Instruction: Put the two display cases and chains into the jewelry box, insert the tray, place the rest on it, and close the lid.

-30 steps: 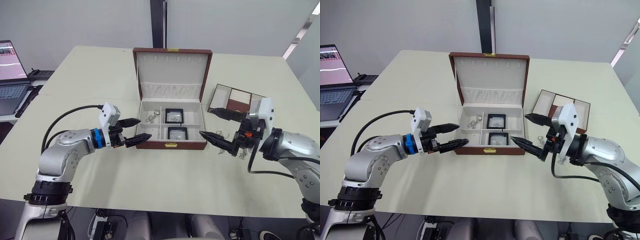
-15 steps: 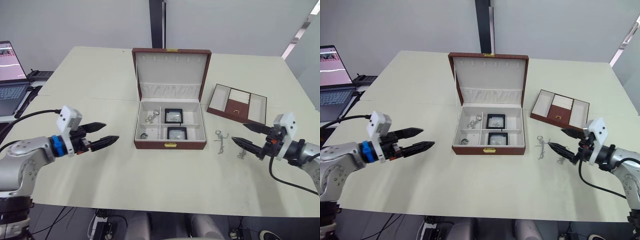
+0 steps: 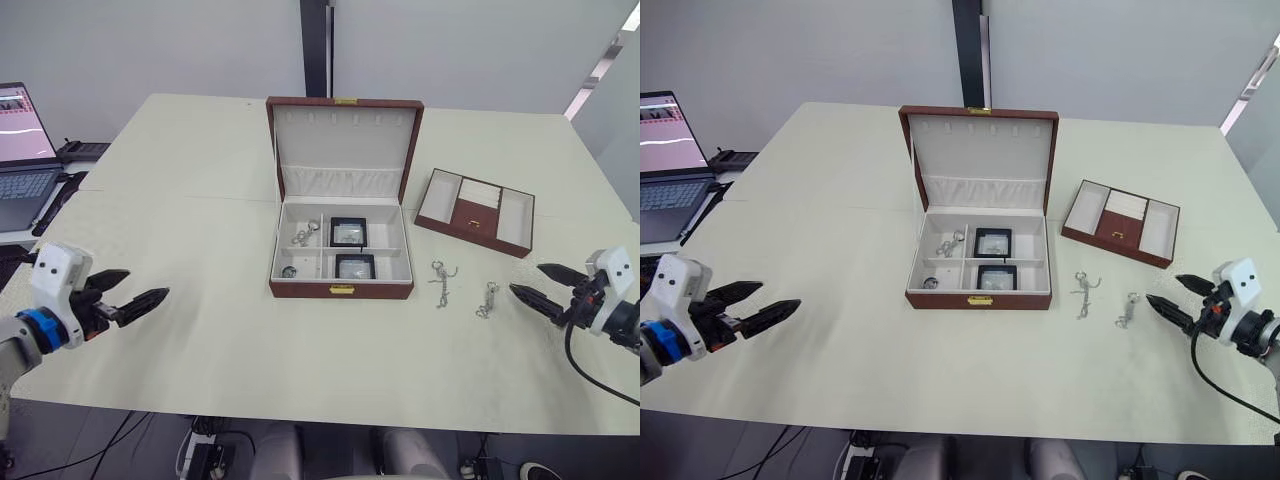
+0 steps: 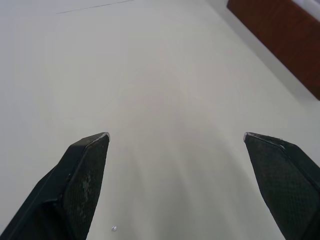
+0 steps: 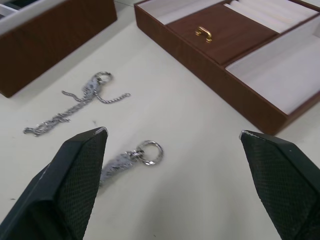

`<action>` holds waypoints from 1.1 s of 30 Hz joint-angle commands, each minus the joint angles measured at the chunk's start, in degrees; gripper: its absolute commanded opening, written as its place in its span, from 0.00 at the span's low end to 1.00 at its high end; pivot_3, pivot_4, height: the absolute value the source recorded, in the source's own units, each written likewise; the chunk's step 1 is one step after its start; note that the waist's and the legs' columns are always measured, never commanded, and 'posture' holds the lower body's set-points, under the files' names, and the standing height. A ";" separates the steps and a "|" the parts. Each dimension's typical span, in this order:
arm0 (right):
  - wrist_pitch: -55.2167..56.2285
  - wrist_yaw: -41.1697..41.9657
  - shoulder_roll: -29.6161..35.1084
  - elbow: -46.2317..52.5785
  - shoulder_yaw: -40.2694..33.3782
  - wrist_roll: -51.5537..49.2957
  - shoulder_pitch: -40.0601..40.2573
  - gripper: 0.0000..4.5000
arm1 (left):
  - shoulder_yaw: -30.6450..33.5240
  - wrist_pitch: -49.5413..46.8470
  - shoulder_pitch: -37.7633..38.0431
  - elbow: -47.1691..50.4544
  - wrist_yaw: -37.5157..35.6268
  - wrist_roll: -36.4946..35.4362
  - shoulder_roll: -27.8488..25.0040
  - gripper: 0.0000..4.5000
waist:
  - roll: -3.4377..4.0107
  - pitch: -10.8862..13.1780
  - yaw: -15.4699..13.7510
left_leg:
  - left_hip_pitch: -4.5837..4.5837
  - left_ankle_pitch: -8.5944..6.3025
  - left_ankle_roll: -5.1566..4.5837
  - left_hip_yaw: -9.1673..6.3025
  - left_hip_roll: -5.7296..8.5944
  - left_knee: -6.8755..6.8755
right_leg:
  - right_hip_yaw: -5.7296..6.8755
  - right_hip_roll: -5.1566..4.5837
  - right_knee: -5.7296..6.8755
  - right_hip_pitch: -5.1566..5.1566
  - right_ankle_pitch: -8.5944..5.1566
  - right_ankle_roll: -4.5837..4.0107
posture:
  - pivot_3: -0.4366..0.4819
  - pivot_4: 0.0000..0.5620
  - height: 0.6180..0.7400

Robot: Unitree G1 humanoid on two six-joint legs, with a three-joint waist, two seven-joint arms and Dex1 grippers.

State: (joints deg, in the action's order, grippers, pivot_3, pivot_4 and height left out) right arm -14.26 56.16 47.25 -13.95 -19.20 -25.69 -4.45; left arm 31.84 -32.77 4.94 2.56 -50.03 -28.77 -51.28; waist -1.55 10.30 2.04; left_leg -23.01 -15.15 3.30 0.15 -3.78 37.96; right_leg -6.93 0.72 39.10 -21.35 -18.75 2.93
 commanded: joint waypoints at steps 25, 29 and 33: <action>5.59 0.23 0.94 -8.24 -2.63 1.75 -0.65 1.00 | 0.95 3.97 -1.08 -2.15 2.05 1.09 1.33 0.99 | 0.01 -0.01 0.21 | 0.02 0.00 0.01 0.03 0.00 0.00 | -0.02 0.00 0.03 0.02 0.00 0.00 | 0.48 0.27 1.00; 4.75 1.71 1.81 -7.74 -2.52 1.51 -1.17 1.00 | 0.50 4.48 -1.00 -1.21 0.73 0.70 1.20 0.99 | 0.02 -0.01 0.23 | 0.02 0.00 0.01 0.03 0.00 0.00 | -0.02 0.00 0.04 0.02 0.01 0.00 | 0.48 0.27 1.00; 2.92 4.02 3.53 -5.80 -2.35 0.75 -2.34 1.00 | -0.51 4.06 -1.17 2.25 -0.83 -0.19 0.90 0.99 | 0.02 -0.01 0.25 | 0.02 0.00 0.01 0.03 0.00 0.00 | -0.02 0.00 0.05 0.02 0.01 0.00 | 0.48 0.27 1.00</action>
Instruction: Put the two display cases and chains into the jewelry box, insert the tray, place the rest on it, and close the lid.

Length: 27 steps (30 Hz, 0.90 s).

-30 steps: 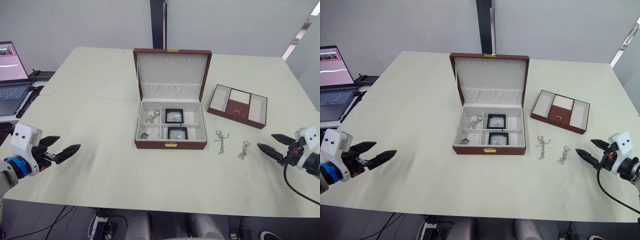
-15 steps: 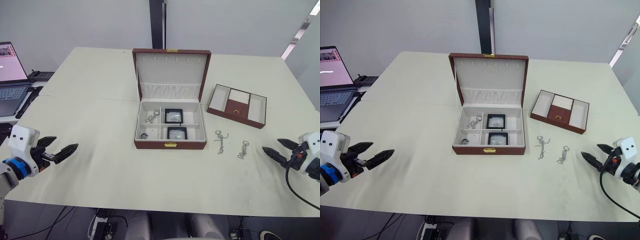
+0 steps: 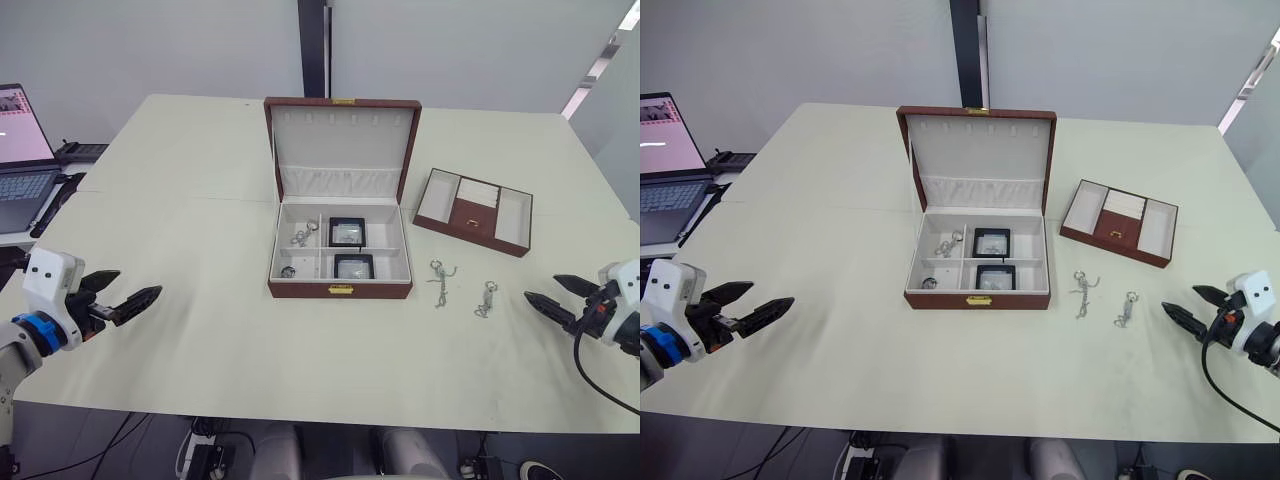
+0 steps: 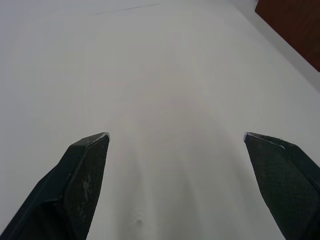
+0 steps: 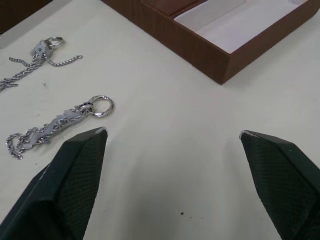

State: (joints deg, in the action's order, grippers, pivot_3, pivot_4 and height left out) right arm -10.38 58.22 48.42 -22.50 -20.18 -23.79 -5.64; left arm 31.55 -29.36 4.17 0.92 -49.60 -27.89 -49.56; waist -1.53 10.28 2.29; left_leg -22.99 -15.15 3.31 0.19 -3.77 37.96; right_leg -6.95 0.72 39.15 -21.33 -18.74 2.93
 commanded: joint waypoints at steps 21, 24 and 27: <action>1.68 23.36 9.28 -19.94 21.98 14.84 -39.01 1.00 | -28.13 -2.48 -25.29 15.44 -11.21 -5.54 4.42 0.99 | 0.25 0.14 0.07 | 0.06 0.01 0.00 0.06 0.03 0.13 | -0.06 0.01 0.24 -0.05 0.00 -0.02 | 0.48 0.27 1.00; 6.78 22.70 7.03 -29.51 25.57 20.12 -45.29 1.00 | -33.45 -0.35 -29.42 13.71 -12.50 -3.40 7.96 0.99 | 0.25 0.14 0.19 | 0.05 0.01 0.00 0.11 0.04 0.16 | -0.10 0.01 0.23 -0.07 0.00 -0.02 | 0.48 0.27 1.00; 10.16 21.48 4.75 -36.37 27.06 23.19 -49.22 1.00 | -36.15 1.05 -31.74 12.56 -13.14 -2.24 10.67 0.99 | 0.25 0.14 0.38 | 0.05 0.02 0.01 0.13 0.05 0.19 | -0.14 0.00 0.24 -0.07 0.01 -0.03 | 0.48 0.27 1.00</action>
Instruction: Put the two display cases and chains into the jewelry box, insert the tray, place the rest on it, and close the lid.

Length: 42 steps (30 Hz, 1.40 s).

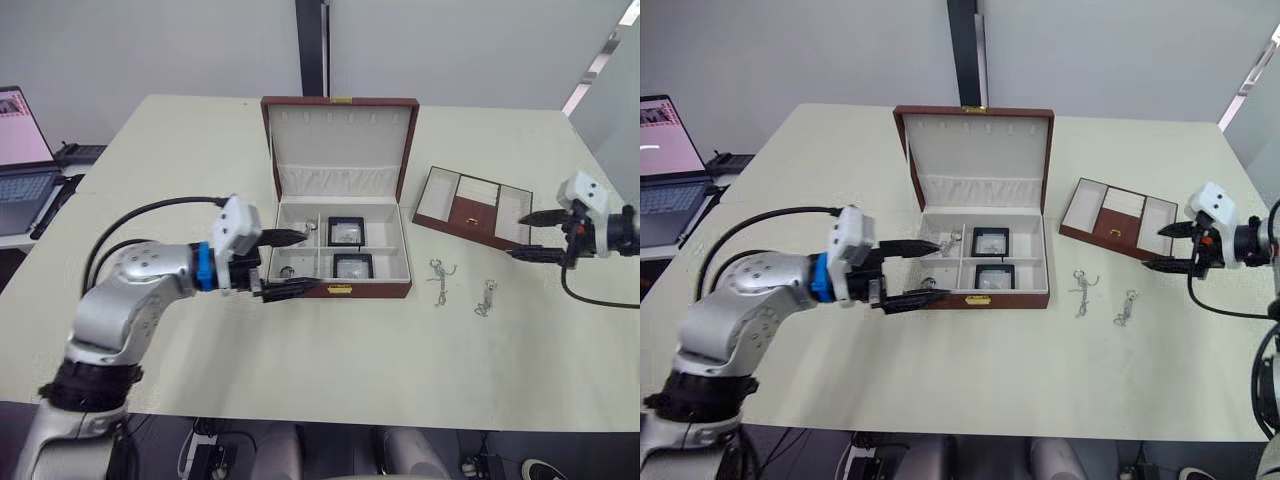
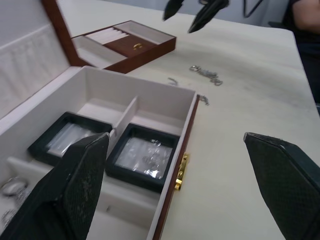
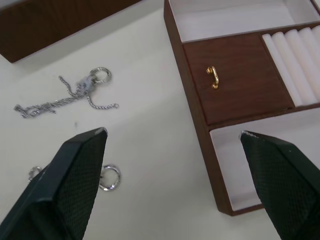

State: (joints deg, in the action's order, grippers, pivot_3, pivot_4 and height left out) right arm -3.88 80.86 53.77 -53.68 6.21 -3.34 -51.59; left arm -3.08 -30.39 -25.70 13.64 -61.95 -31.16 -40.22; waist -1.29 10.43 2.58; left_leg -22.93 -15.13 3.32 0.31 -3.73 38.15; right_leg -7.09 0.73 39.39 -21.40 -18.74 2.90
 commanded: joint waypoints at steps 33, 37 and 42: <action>11.37 -15.89 -10.12 -21.44 0.37 13.21 -9.98 0.04 | -4.57 8.18 -1.66 1.57 0.51 5.65 6.66 1.00 | 0.03 0.01 0.84 | 0.06 0.13 0.19 -0.09 0.02 0.11 | 0.02 0.00 0.37 0.00 0.00 0.00 | 0.48 0.27 1.00; 11.13 -15.02 -10.02 -21.47 0.39 13.32 -10.00 0.01 | -4.67 8.00 -1.98 1.33 0.64 5.70 6.78 1.00 | 0.03 0.01 0.85 | 0.06 0.13 0.19 -0.09 0.02 0.15 | 0.00 0.00 0.42 0.00 0.00 0.00 | 0.48 0.27 1.00; 10.92 -14.28 -9.95 -21.46 0.17 13.15 -10.16 0.01 | -4.79 7.93 -2.22 1.15 0.92 5.75 7.04 1.00 | 0.03 0.01 0.85 | 0.06 0.13 0.19 -0.10 0.02 0.16 | 0.02 0.00 0.45 0.00 0.00 0.00 | 0.48 0.27 1.00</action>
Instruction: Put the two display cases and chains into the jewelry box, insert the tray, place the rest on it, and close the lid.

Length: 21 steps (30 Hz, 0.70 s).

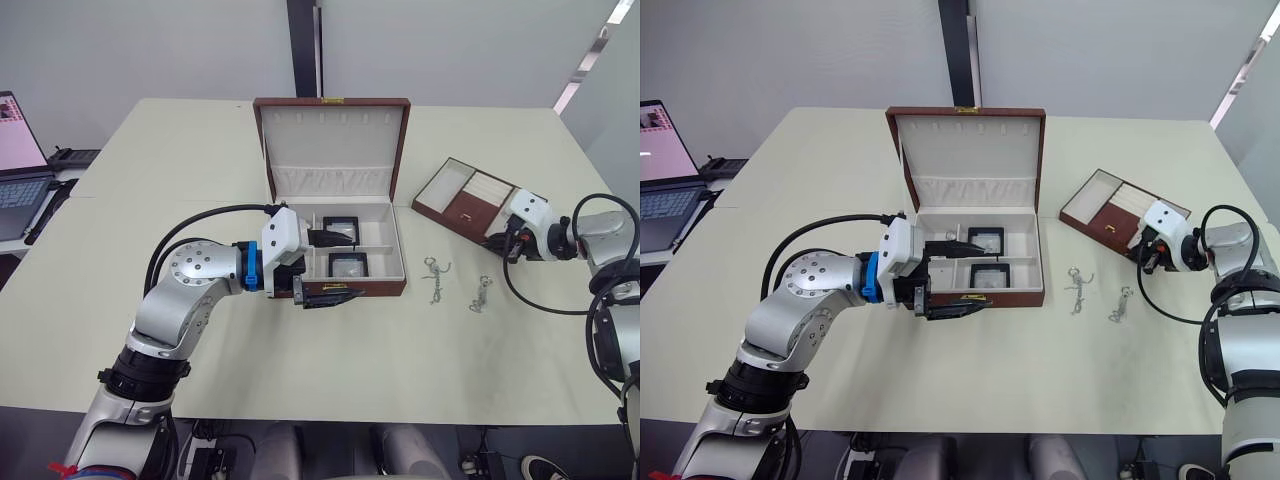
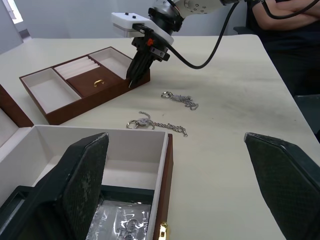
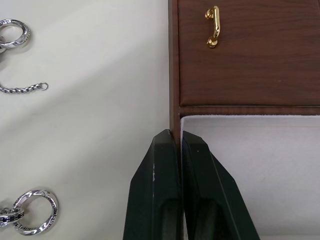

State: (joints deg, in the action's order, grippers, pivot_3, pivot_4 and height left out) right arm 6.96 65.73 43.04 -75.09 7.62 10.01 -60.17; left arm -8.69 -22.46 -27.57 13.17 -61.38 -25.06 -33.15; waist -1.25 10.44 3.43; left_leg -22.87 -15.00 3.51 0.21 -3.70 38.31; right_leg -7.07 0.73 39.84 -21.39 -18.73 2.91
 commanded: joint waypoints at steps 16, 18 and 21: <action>-1.02 14.49 8.06 5.54 -3.96 -3.03 -1.54 0.01 | 4.00 3.98 3.56 1.90 4.30 0.26 1.32 1.00 | 0.27 0.17 -0.05 | -0.02 0.00 0.00 0.01 0.02 -0.01 | -0.02 -0.01 -0.01 -0.03 0.00 0.00 | 0.48 0.27 1.00; -1.70 17.26 9.46 8.39 -4.52 -4.19 -0.25 0.01 | 5.14 4.04 5.01 2.83 5.19 -0.02 1.16 1.00 | 0.32 0.19 -0.04 | -0.01 -0.01 -0.01 0.02 0.02 -0.01 | -0.02 -0.01 -0.01 -0.03 0.00 0.00 | 0.48 0.27 1.00; -4.43 22.00 12.00 16.22 -5.22 -6.69 3.34 0.01 | 6.78 4.00 7.62 4.47 6.80 -0.46 1.45 1.00 | 0.32 0.19 -0.08 | 0.00 -0.01 -0.01 0.03 0.01 -0.01 | -0.03 -0.01 -0.01 -0.01 0.00 0.00 | 0.48 0.27 1.00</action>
State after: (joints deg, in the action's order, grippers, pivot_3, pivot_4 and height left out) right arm 3.74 85.34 53.30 -63.32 4.23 5.62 -56.92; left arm -3.76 -19.36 -20.45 15.13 -55.45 -24.51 -31.75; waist -0.94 10.63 3.35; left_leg -22.88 -15.00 3.50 0.22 -3.69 38.31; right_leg -7.09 0.72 39.83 -21.40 -18.74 2.91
